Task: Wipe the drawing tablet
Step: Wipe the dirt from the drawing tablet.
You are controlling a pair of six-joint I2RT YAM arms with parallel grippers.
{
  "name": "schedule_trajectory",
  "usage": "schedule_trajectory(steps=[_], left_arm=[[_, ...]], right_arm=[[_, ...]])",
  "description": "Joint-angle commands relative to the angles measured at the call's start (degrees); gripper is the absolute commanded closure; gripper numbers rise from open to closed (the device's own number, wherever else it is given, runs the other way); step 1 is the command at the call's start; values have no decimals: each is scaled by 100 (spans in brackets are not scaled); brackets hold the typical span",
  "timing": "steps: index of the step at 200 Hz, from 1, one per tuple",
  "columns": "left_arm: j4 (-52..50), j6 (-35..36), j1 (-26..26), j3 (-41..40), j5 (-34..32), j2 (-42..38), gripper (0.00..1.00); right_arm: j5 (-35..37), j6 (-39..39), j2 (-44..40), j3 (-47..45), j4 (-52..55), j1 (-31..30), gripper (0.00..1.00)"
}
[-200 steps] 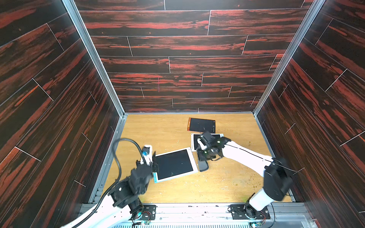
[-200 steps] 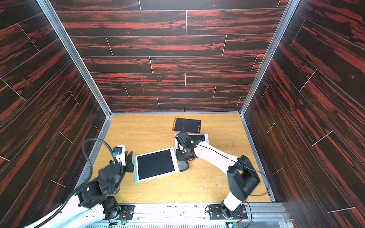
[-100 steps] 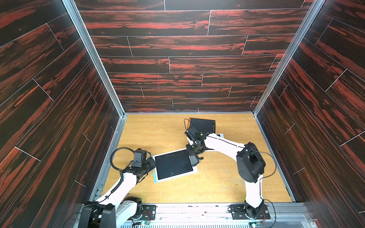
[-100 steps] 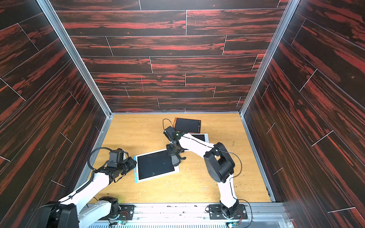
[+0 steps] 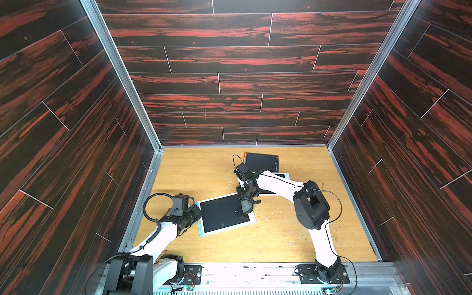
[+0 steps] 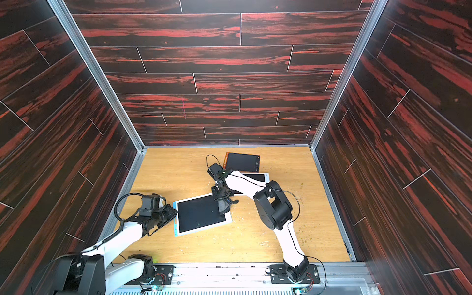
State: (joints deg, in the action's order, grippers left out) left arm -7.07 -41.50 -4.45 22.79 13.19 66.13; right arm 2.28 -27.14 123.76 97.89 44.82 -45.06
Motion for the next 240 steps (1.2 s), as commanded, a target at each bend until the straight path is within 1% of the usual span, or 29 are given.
schedule_trajectory(steps=[1, 27, 39, 66, 95, 129, 147, 160, 173, 204, 220, 240], left_arm=[[-467, 157, 32, 298, -257, 238, 79], [-838, 169, 32, 510, -609, 395, 78], [-907, 207, 31, 542, -664, 434, 78], [-1090, 152, 32, 581, -925, 349, 78], [-1190, 215, 31, 697, -932, 406, 78], [-1063, 409, 29, 848, -792, 883, 79], [-1069, 531, 23, 1048, -646, 1215, 83], [-1139, 643, -7, 1191, -627, 1435, 89], [-1273, 745, -45, 1334, -660, 1626, 91], [-1694, 908, -165, 1625, -934, 1983, 93], [-1846, 906, -246, 1702, -1147, 2008, 93], [-1971, 928, -280, 1758, -1221, 2046, 92]], right_arm=[[-70, -11, 17, -11, 125, -31, 100], [-70, -11, -37, -111, 67, -32, 100], [-79, -11, -37, -138, 47, -31, 100], [-114, -20, -45, -180, 1, -30, 100], [-123, -20, -48, -215, -34, -26, 100], [-141, -24, -72, -261, -64, -21, 100], [-136, -28, -72, -280, -67, -28, 100], [-119, -29, -89, -310, -82, -23, 100], [-117, -37, -114, -347, -100, -27, 100], [-140, -28, -116, -412, -123, -21, 100], [-91, -29, -83, -418, -105, -24, 100], [-49, -28, 8, -354, -80, -23, 100]])
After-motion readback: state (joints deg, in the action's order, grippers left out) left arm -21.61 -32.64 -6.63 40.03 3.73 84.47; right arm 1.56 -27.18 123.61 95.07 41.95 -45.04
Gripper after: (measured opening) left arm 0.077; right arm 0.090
